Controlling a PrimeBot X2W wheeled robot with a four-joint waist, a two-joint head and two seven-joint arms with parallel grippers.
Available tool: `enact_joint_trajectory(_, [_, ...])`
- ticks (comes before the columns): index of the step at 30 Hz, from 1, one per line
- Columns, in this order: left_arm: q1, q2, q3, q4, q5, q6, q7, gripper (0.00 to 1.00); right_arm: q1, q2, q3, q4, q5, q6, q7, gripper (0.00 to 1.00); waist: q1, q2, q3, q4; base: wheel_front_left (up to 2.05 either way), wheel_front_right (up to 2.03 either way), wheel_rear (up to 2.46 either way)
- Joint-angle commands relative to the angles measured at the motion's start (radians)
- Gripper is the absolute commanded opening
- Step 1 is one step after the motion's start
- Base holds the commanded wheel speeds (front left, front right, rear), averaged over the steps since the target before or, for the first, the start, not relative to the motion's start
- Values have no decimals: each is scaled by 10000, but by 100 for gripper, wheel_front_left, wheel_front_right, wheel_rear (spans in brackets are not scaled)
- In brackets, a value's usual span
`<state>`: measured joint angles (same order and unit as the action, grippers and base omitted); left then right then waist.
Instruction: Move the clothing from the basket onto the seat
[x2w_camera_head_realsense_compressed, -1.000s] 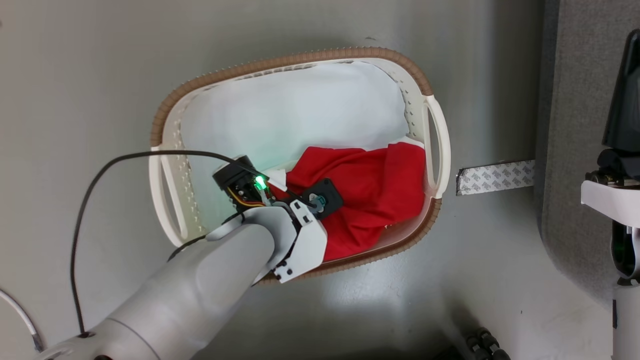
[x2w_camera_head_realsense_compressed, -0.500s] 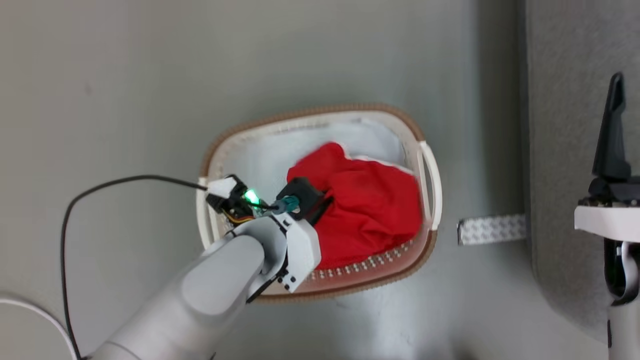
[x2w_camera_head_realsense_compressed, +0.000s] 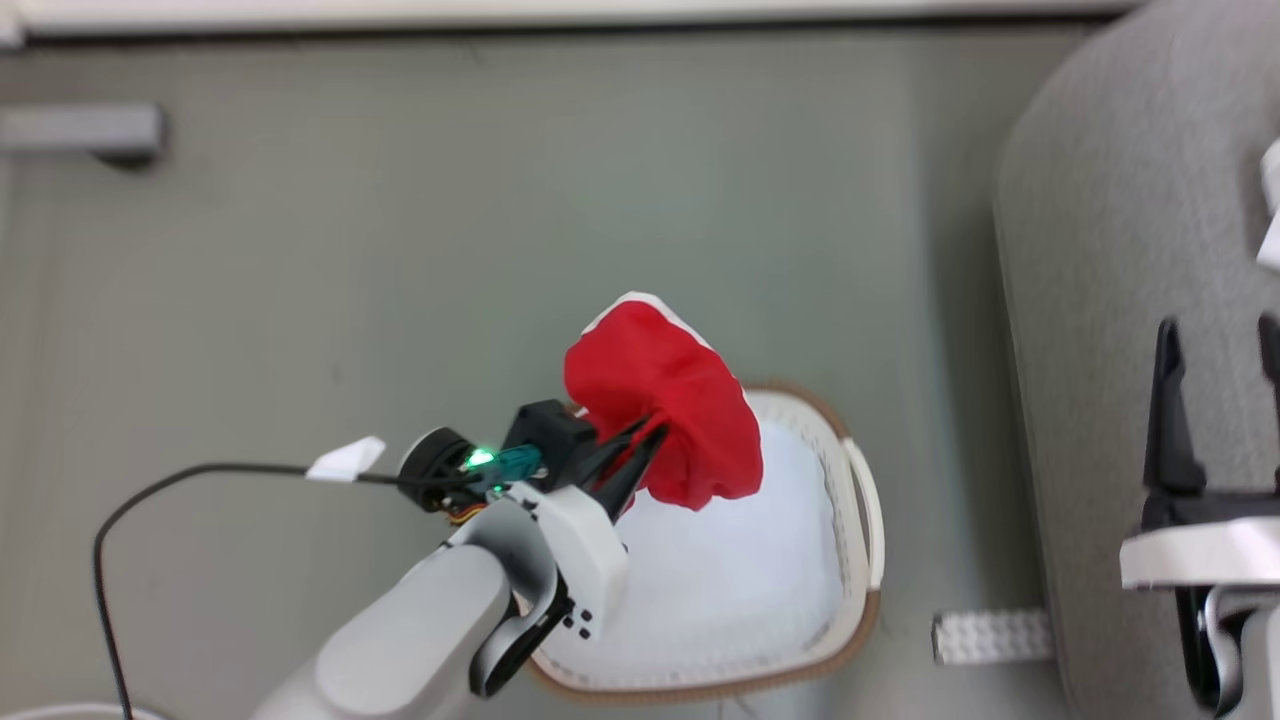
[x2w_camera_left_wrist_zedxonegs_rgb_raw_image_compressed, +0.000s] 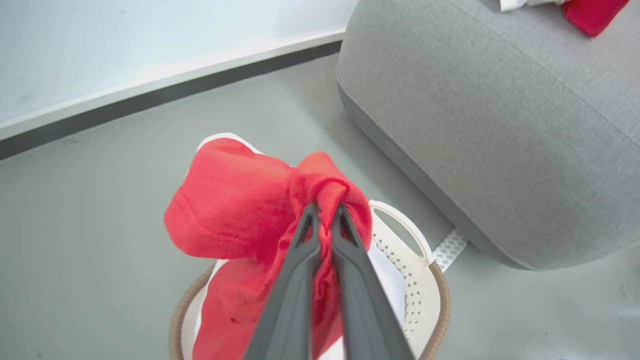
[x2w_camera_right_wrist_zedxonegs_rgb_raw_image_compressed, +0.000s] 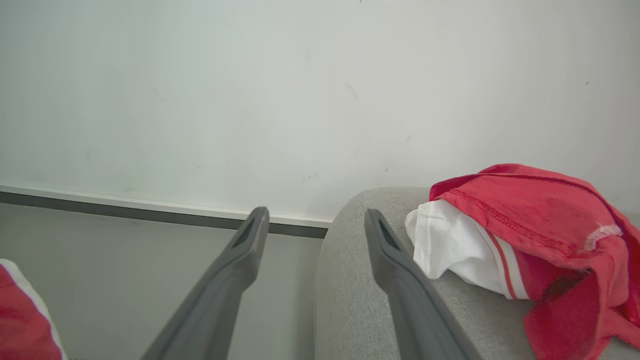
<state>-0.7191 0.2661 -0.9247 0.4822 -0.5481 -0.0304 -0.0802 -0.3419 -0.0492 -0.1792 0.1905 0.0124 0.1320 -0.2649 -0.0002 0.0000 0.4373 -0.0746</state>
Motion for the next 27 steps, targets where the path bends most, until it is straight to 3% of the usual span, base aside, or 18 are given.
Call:
enact_joint_trajectory(1, [320, 195, 147, -400, -185, 193, 40, 0, 332, -26, -50, 141, -84, -25, 8, 100, 2, 0, -1198, 386, 0, 0, 0])
enact_joint_trajectory(9, [1224, 1084, 977, -2437, -779, 1299, 265, 0, 1335, -25, 96, 707, -224, -24, 10, 100, 2, 0, -2861, 781, 0, 0, 0])
enact_joint_trajectory(18, [2014, 1932, 1564, -3839, -1068, 2254, 502, 0, 2098, -25, 679, 1173, 132, -24, 10, 100, 2, 0, -4138, 883, 0, 0, 0])
enact_joint_trajectory(27, [2387, 2507, 1811, -4719, -1237, 2683, 808, 0, 2410, -31, 1010, 1285, 285, -24, 10, 100, 2, 0, -4428, 1042, 0, 0, 0])
